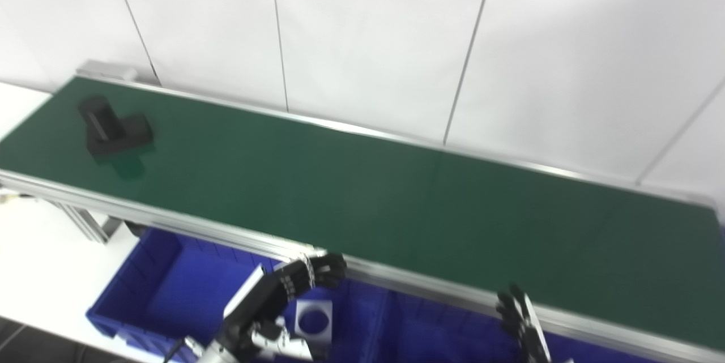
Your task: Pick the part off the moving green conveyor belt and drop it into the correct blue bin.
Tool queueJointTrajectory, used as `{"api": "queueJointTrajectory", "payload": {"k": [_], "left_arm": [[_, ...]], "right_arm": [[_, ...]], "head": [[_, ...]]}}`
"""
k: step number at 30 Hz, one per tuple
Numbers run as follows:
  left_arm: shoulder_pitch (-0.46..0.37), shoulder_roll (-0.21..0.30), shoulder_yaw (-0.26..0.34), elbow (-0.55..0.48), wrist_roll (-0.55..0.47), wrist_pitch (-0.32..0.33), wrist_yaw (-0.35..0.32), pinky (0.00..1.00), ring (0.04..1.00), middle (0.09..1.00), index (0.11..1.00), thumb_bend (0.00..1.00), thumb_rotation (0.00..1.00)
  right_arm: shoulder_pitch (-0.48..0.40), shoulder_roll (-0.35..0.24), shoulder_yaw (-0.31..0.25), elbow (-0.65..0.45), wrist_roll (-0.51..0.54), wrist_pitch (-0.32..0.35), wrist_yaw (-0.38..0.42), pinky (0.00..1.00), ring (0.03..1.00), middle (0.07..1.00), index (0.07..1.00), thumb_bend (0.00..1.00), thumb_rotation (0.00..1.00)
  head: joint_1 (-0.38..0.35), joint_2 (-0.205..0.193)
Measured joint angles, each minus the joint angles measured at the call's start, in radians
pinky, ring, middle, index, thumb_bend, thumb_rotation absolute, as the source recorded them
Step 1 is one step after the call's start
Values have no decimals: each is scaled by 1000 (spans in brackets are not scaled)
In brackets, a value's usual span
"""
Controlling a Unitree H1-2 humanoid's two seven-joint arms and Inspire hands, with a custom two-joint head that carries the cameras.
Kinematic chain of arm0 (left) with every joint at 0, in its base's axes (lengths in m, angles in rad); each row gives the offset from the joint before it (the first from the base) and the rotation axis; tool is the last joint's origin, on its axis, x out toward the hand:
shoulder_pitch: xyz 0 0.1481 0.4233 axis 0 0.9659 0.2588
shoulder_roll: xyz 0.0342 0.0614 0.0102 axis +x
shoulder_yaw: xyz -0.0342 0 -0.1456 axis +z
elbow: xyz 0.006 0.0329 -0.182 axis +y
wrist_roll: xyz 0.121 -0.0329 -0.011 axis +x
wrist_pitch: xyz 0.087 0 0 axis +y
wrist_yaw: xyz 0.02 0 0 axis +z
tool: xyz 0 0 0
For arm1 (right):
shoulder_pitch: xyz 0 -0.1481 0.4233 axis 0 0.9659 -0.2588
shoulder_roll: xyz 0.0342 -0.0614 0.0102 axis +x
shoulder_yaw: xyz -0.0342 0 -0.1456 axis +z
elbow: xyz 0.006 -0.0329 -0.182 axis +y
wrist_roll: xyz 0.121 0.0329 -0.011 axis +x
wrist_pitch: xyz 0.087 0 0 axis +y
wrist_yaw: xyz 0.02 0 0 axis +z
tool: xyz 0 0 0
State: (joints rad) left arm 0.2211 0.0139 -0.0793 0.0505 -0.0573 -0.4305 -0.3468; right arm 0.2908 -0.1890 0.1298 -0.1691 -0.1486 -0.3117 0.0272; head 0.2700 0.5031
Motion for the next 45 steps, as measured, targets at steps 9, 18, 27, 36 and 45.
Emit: {"api": "queueJointTrajectory", "payload": {"k": [9,18,27,36,45], "left_arm": [[-4,1,-3,17,0,0,7,729,763,802,780,940,98],[-8,0,0,34,-1,0,6,706,752,794,767,957,113],[-9,0,20,70,-2,0,-14,698,749,789,763,959,114],[-18,-8,36,77,-2,0,-24,691,743,783,756,968,108],[-22,-17,42,85,-2,0,-29,688,743,778,754,963,106]], "right_arm": [[-9,0,-4,24,0,-28,1,803,869,902,959,962,319],[-6,15,-9,24,-4,-30,0,743,827,880,936,966,274],[-6,23,-12,35,-14,-31,0,706,801,864,924,981,243],[-11,32,-14,54,-28,-33,-2,718,806,862,920,993,238],[-19,37,-14,59,-28,-39,-2,721,809,860,919,1000,276]], "head": [[-11,-46],[-17,-92],[-15,-130],[-26,-149],[-31,-153]]}}
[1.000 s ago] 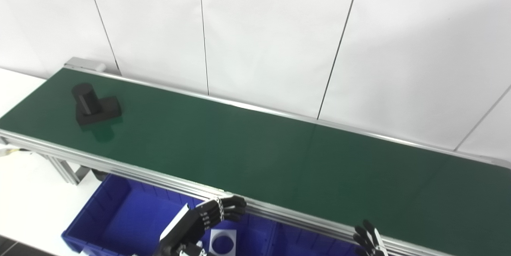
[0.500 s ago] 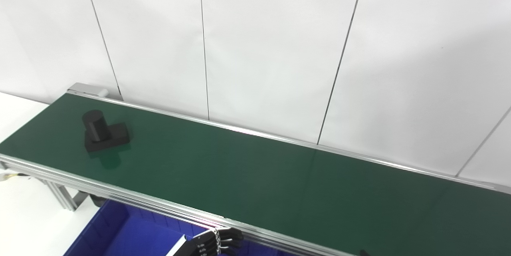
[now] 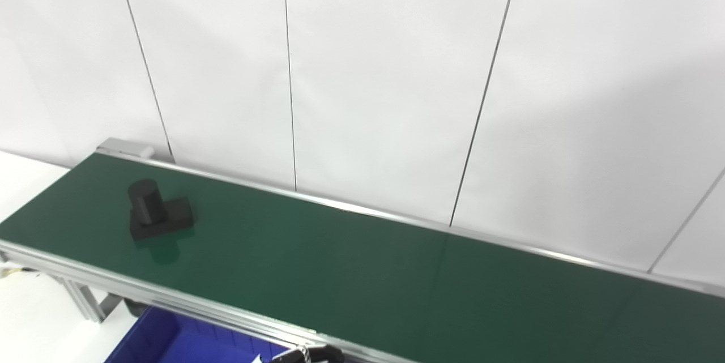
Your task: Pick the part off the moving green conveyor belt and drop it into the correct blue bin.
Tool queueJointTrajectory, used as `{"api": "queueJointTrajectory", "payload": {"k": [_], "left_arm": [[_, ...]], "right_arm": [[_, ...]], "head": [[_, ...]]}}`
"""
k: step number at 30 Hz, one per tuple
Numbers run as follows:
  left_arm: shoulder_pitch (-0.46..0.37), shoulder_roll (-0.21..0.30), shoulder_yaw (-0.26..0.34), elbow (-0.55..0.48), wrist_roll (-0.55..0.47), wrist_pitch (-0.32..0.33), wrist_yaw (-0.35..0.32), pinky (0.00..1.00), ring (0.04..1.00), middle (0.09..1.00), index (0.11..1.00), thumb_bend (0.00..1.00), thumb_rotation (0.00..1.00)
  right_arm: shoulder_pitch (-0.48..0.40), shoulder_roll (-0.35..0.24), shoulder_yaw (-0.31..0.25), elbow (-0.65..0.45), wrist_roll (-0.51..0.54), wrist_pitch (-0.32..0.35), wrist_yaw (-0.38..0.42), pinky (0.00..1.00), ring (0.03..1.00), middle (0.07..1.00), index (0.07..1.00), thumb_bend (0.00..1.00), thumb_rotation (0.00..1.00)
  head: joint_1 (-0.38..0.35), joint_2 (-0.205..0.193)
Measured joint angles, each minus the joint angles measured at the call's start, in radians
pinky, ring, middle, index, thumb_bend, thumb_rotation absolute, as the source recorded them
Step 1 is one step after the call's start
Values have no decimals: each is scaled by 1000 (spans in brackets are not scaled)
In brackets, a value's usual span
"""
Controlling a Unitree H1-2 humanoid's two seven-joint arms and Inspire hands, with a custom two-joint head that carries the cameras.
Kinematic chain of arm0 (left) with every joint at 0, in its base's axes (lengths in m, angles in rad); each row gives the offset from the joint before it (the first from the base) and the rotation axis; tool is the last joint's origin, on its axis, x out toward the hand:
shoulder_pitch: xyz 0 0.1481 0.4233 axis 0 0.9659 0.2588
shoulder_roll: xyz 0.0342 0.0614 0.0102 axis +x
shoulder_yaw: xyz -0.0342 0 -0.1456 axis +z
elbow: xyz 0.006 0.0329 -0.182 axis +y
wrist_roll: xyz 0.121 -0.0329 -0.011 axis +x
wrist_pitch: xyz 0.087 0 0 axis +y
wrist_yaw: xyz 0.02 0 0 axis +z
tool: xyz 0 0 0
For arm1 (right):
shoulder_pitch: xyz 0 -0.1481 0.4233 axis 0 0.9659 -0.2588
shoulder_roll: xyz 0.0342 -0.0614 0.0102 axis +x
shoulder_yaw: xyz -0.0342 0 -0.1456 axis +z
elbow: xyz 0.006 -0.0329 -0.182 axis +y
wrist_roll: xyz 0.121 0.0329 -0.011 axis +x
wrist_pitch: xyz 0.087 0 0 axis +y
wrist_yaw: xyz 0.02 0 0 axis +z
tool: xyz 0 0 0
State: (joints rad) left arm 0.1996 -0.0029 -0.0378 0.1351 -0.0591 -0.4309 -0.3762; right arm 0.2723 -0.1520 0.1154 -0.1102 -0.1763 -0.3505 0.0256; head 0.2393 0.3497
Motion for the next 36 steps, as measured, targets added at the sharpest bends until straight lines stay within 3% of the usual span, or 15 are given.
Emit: {"api": "queueJointTrajectory", "payload": {"k": [6,9,14,31,36], "left_arm": [[-1,-1,2,11,0,0,-1,683,741,776,754,964,112],[-1,-1,2,15,0,0,-1,677,738,773,749,968,111],[-2,-3,2,15,0,0,0,675,736,774,749,967,111],[-6,-5,2,18,0,0,0,679,733,774,751,967,120],[-12,-5,2,18,1,0,4,678,730,773,746,974,124]], "right_arm": [[-8,6,-8,-19,-4,0,0,721,819,865,921,998,323],[-24,9,-17,-47,-12,4,-2,737,824,868,922,1000,396],[-60,24,-31,-102,-34,46,-3,729,808,851,911,1000,449],[-195,38,-73,-179,-7,183,-3,769,846,885,941,1000,435],[-213,35,-76,-180,-10,187,-3,768,850,885,939,1000,430]], "head": [[2,-2],[-2,-3],[-2,0],[2,0],[-2,-2]]}}
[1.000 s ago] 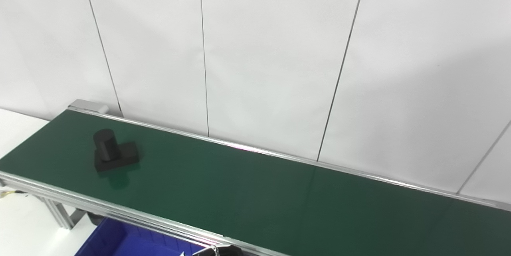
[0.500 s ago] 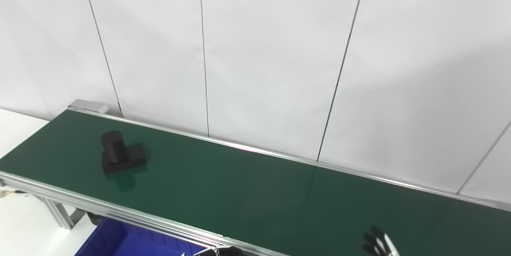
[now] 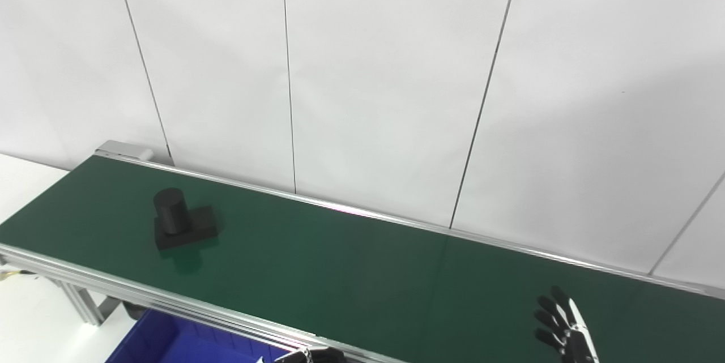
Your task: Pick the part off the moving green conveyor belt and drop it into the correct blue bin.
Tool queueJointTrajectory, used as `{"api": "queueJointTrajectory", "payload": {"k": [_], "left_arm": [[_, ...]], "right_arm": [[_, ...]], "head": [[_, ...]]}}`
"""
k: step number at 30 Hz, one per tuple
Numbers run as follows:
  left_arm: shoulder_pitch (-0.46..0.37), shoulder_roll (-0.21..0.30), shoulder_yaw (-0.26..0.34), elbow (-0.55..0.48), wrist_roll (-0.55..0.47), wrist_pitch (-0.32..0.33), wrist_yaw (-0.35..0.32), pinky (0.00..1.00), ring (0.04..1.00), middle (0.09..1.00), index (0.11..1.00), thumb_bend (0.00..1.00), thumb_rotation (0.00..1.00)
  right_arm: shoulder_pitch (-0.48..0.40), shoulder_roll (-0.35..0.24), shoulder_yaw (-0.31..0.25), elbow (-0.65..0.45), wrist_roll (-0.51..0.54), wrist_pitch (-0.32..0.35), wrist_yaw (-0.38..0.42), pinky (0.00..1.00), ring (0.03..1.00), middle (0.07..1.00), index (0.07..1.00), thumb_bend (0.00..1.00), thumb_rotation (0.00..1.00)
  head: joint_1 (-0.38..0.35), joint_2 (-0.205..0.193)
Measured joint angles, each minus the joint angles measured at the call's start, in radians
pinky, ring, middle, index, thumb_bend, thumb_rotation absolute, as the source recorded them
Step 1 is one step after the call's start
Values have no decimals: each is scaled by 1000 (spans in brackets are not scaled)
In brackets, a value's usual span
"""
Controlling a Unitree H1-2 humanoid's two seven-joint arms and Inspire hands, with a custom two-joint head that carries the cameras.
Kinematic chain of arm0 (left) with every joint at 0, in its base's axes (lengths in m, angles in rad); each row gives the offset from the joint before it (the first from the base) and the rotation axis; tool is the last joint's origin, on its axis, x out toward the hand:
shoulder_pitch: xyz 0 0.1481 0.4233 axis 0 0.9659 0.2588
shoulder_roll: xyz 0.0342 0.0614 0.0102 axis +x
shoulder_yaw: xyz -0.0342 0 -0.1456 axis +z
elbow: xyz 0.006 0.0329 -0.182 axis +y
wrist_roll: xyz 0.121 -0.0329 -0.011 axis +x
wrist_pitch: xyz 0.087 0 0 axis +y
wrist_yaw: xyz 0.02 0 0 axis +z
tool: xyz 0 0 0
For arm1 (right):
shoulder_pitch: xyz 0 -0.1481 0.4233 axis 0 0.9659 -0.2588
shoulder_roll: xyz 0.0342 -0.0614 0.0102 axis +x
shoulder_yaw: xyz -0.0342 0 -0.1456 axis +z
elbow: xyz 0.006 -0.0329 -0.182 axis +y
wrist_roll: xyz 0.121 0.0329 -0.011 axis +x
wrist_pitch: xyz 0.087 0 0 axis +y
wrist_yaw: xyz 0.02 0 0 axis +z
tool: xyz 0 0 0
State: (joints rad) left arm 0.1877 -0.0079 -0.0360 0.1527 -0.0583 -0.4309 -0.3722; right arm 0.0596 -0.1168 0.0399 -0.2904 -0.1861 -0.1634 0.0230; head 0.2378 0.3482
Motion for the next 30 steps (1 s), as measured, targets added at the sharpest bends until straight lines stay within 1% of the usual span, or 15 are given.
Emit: {"api": "queueJointTrajectory", "payload": {"k": [6,8,9,10,13,14,15,18,22,25,28,30], "left_arm": [[0,1,-2,0,0,0,1,685,735,778,750,962,122],[0,1,-2,0,0,0,1,686,735,776,752,960,120],[0,1,-1,0,0,0,-1,686,735,773,752,960,115],[-1,1,-2,1,0,0,-2,683,733,771,748,965,110],[-2,0,-1,5,0,0,-2,675,728,768,743,972,114],[-2,0,-1,5,0,0,-1,674,729,769,745,966,104],[-2,-1,1,9,0,0,-2,674,729,769,746,962,98],[-3,-4,3,27,0,-1,-5,667,725,764,744,958,94],[-2,-10,2,33,0,-1,-4,663,722,763,742,960,101],[-2,-10,2,33,0,-1,-3,652,713,760,736,969,98],[-2,-10,1,32,3,-1,0,650,711,760,735,970,101],[-2,-10,0,32,3,-1,1,648,711,760,734,969,97]], "right_arm": [[-30,-1,0,2,2,3,0,794,857,884,937,993,399],[-33,-1,-1,3,3,4,0,777,850,882,938,979,386],[-37,-1,-1,8,3,4,0,764,846,881,938,970,378],[-43,-2,-2,14,3,3,0,755,843,882,937,968,380],[-58,-5,-5,32,0,3,0,741,841,882,934,971,383],[-61,-5,-5,34,-2,3,0,740,840,881,933,972,383],[-64,-5,-5,34,-3,3,0,739,840,881,932,972,383],[-76,-7,-5,34,-1,4,0,753,845,881,939,976,379],[-80,-11,-5,34,-1,5,2,751,843,880,940,978,380],[-80,-13,-6,34,-2,5,3,738,839,881,937,989,414],[-81,-16,-6,34,-3,7,3,735,841,883,939,992,421],[-83,-17,-6,34,-4,11,4,751,844,887,943,991,431]], "head": [[5,-6],[5,-6],[17,-26],[15,-37],[15,-37],[32,-44],[32,-44],[43,-52],[44,-51],[48,-49],[51,-48],[48,-46]]}}
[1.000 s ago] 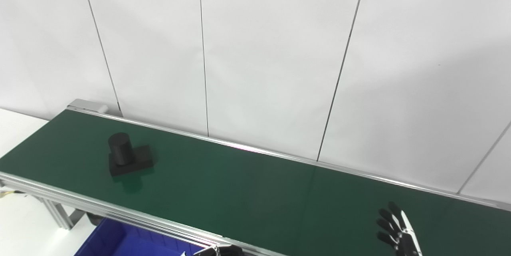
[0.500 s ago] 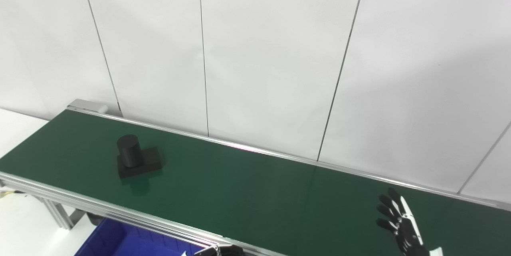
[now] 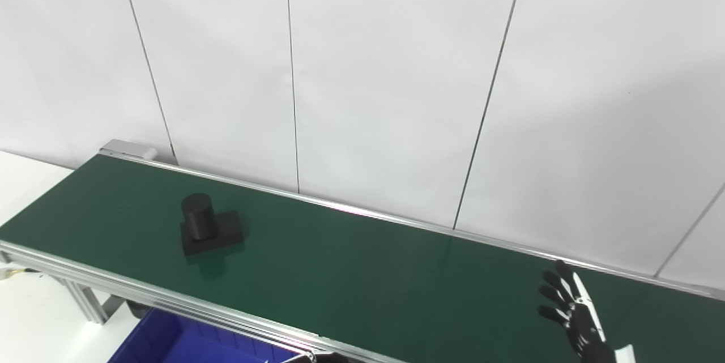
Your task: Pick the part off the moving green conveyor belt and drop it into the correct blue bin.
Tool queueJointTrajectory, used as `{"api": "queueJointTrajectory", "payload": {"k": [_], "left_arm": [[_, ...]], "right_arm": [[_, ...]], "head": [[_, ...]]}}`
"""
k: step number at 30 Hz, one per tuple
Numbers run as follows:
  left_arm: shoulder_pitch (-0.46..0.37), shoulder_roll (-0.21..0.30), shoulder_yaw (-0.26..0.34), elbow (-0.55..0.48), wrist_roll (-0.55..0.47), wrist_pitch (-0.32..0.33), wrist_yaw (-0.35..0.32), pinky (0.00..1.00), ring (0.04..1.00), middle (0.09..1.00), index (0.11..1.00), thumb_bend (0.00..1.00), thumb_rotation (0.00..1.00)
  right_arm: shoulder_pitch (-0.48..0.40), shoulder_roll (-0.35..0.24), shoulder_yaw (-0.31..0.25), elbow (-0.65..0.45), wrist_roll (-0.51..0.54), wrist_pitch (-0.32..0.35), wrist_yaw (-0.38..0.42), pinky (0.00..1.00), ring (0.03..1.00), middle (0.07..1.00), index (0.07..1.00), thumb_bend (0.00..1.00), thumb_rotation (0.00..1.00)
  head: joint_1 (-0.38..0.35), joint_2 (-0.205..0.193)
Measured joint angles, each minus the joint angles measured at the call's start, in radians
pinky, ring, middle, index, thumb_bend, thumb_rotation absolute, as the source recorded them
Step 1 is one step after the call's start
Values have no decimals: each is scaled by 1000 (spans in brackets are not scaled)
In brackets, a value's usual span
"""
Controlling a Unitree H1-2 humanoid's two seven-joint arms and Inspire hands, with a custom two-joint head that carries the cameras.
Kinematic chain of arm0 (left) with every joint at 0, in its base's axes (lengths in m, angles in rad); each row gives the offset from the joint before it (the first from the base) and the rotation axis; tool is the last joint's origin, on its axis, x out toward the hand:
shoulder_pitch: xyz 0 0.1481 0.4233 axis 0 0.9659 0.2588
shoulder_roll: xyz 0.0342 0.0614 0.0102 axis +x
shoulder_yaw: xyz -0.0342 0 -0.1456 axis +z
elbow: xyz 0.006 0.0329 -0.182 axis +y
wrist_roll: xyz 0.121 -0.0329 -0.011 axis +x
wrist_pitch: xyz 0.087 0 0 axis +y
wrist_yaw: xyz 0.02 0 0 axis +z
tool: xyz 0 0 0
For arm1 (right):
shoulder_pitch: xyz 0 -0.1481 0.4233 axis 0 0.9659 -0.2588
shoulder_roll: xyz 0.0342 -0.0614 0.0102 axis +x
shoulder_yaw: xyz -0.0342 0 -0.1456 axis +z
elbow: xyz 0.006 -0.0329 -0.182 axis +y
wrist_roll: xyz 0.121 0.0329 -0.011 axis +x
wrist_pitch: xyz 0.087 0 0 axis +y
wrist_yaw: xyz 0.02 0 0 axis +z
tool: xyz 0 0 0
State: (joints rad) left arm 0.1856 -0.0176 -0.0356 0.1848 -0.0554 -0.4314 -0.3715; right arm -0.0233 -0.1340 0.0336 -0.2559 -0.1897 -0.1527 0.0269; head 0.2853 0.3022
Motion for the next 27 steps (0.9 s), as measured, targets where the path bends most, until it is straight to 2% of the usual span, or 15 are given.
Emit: {"api": "queueJointTrajectory", "payload": {"k": [11,17,24,27], "left_arm": [[0,0,-4,0,2,0,3,658,716,764,735,968,96],[0,-1,-4,0,2,0,1,659,716,766,735,971,100],[3,-1,-4,-2,2,0,2,659,712,761,737,971,110],[4,-1,-4,-4,2,0,3,659,709,758,742,973,112]], "right_arm": [[-42,-3,1,0,-19,79,19,776,856,891,944,985,373],[-60,-3,1,0,-16,94,26,779,855,885,941,988,357],[-68,-4,5,0,-44,97,25,749,836,876,928,996,391],[-68,-3,9,0,-54,97,25,750,831,868,922,998,375]], "head": [[-20,8],[-37,9],[-60,20],[-87,28]]}}
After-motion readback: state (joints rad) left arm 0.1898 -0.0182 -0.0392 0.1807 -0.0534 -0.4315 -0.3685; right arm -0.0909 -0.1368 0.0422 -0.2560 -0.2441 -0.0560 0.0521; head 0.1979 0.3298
